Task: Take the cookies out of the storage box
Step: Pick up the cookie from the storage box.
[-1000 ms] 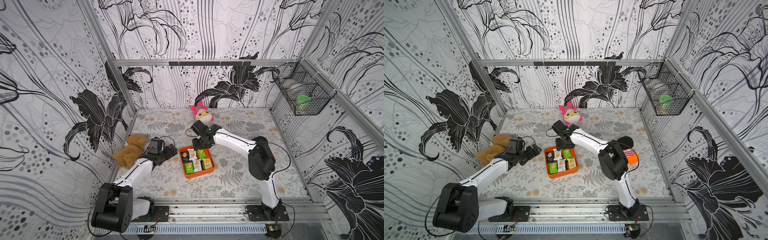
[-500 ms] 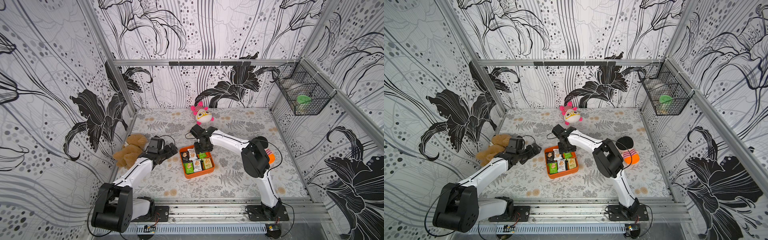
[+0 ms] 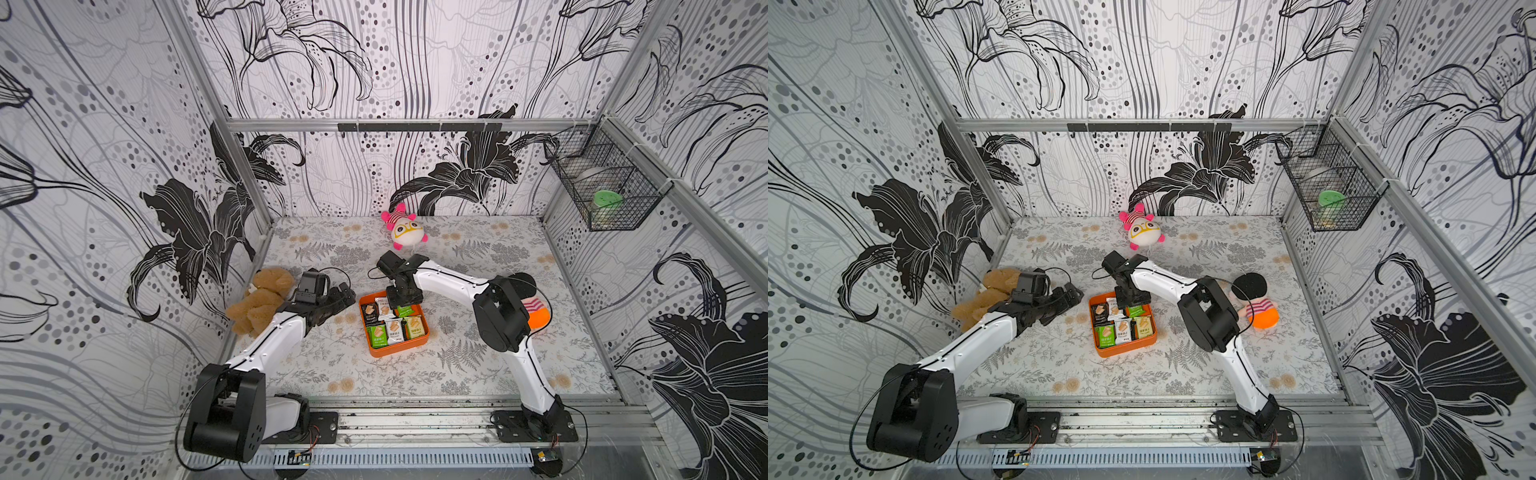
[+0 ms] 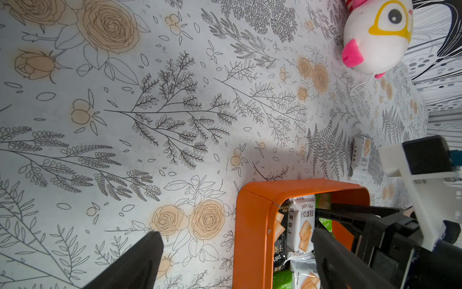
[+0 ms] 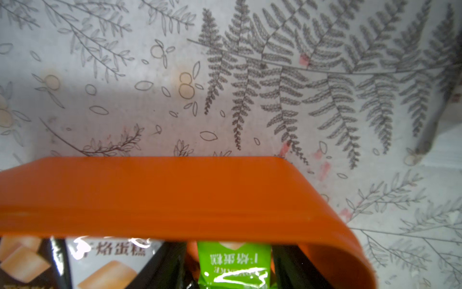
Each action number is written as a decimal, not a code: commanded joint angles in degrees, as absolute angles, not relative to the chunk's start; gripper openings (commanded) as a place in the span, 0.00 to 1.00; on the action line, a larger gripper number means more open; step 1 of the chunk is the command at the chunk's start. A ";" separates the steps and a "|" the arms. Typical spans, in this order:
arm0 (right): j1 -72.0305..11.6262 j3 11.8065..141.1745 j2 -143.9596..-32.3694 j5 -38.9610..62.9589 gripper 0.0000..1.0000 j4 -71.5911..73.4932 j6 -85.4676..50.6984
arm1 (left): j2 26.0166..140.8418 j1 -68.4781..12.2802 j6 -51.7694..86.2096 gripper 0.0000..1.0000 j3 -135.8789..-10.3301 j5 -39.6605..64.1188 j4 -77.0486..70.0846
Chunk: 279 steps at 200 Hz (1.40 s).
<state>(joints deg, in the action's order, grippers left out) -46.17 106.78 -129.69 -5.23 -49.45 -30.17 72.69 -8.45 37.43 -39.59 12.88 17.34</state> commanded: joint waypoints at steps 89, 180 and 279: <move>-46.37 107.75 -131.61 -7.20 0.49 -50.61 -29.34 | 71.80 -8.05 36.11 0.97 -39.75 11.86 17.30; -46.36 108.46 -124.45 -6.39 0.47 -49.40 -31.08 | 72.12 -8.25 35.29 0.97 -42.93 13.69 19.13; -45.86 104.98 -115.80 -5.87 0.46 -45.62 -33.75 | 75.32 -12.32 34.98 0.97 -49.06 15.65 19.45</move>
<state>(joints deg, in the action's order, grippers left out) -46.26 106.61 -119.52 -4.97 -46.33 -32.56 73.41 -10.94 35.75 -46.02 15.07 20.60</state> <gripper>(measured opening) 0.467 0.972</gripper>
